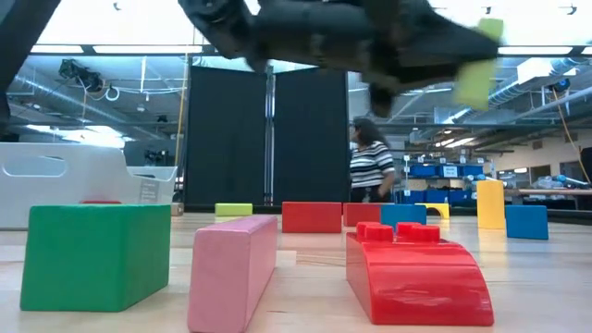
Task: Sort blocks by size
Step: Put the bottom light green block into the black bin, then put the middle left yellow block into the grey bin
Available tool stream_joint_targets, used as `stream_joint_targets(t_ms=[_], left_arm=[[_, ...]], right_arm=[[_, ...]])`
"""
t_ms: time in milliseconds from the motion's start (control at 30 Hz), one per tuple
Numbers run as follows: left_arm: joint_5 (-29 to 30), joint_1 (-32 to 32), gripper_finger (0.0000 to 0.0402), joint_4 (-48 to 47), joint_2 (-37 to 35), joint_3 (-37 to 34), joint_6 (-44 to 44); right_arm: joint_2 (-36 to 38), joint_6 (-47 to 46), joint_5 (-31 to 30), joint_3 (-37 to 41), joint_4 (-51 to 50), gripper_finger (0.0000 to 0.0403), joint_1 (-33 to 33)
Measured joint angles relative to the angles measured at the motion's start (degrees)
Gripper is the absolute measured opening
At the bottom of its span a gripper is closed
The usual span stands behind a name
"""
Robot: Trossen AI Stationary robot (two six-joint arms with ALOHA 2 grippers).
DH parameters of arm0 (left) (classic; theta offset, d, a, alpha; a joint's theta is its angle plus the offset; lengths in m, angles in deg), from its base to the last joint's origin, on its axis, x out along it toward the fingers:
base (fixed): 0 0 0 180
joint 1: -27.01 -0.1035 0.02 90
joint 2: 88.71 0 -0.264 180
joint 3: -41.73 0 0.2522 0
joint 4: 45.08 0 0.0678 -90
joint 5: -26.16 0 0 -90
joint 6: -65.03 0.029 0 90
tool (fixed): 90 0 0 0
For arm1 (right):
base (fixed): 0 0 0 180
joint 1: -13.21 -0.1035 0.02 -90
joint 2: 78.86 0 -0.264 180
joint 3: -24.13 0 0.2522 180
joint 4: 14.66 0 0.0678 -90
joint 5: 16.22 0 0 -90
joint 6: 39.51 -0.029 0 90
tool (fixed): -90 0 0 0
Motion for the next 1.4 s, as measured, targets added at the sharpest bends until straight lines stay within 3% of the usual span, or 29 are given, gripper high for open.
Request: stream_joint_targets(t_ms=[367,667,800,1000,1100,1267,1400], left_arm=[[-9.64,3.4,0.0063,-0.24,13.68,19.27,-1.6],[-15.64,5.06,0.0063,-0.39,20.09,26.53,-5.39],[-17.99,5.02,0.0079,-1.0,20.76,27.27,-8.48],[-18.84,5.09,0.0187,-1.75,20.79,27.24,-8.29],[-19.9,4.57,0.0221,-1.73,20.78,27.24,-7.53],[-19.85,3.32,0.0227,-0.96,18.41,26.7,-6.67],[-16.31,1.62,0.02,1.56,12.36,18.75,-4.97]], right_arm=[[0.0,0.11,0.13,0.0,0.12,0.0236,-0.02],[-0.02,0.11,0.17,0.02,0.12,0.0234,-0.02],[-0.04,0.11,0.17,0.02,0.12,0.0234,-0.02],[-0.04,0.11,0.2,0.02,0.08,0.0234,0.0],[-0.04,0.11,0.2,0.02,0.09,0.0231,0.0],[-0.04,-0.32,0.2,0.03,-0.72,0.0231,0.0],[-0.04,-0.74,0.15,0.04,-1.24,0.0233,-0.04]])
